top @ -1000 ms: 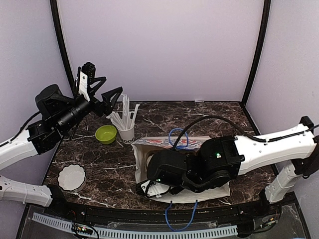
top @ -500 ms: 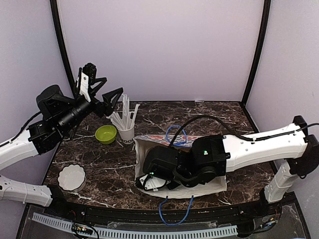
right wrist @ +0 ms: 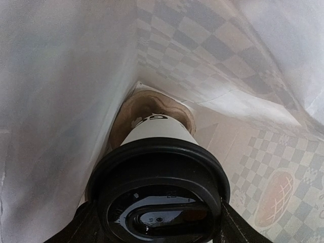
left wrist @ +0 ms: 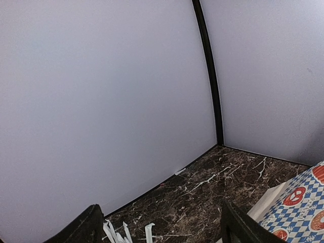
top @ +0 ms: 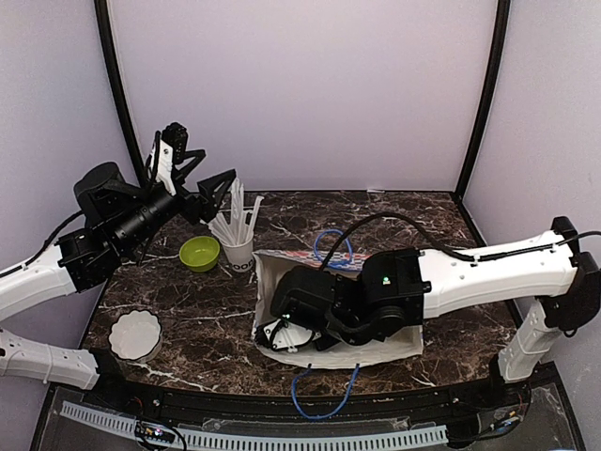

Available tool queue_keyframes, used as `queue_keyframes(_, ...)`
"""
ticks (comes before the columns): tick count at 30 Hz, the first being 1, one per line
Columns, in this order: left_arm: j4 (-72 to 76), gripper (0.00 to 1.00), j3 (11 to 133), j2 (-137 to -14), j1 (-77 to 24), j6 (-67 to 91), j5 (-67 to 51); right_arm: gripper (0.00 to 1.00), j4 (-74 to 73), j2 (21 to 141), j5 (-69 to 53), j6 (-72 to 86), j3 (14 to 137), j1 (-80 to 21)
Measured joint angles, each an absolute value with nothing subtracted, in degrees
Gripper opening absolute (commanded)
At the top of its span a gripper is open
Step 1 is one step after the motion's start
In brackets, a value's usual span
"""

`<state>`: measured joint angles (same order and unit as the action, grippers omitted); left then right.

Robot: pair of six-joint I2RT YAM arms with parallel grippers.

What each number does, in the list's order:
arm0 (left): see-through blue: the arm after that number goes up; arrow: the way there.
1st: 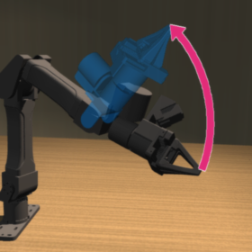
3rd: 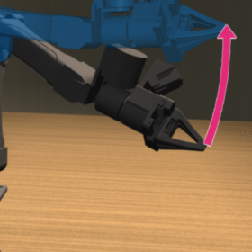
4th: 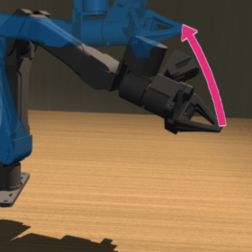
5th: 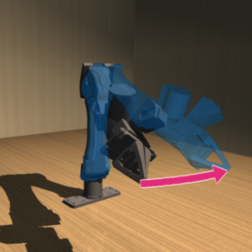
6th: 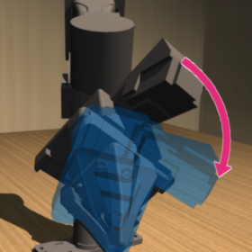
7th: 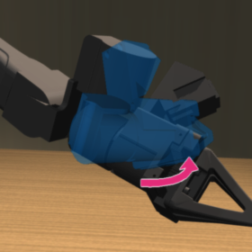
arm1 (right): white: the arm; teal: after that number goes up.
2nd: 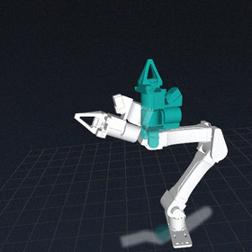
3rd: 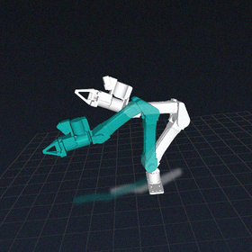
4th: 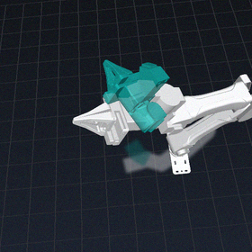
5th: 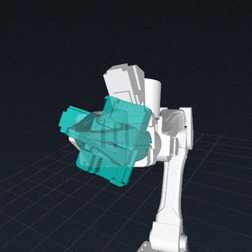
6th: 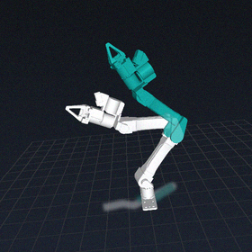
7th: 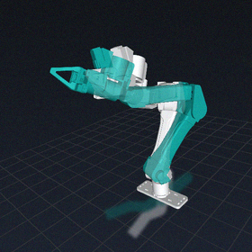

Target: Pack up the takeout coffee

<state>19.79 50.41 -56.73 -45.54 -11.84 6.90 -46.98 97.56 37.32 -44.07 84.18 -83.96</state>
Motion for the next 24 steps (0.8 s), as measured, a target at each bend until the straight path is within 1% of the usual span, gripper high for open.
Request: queue_keyframes(24,20.10,0.82,50.39,-58.70,-45.54,-12.86,6.94,0.46,-46.24,99.53,39.70,-45.93,84.75,-80.38)
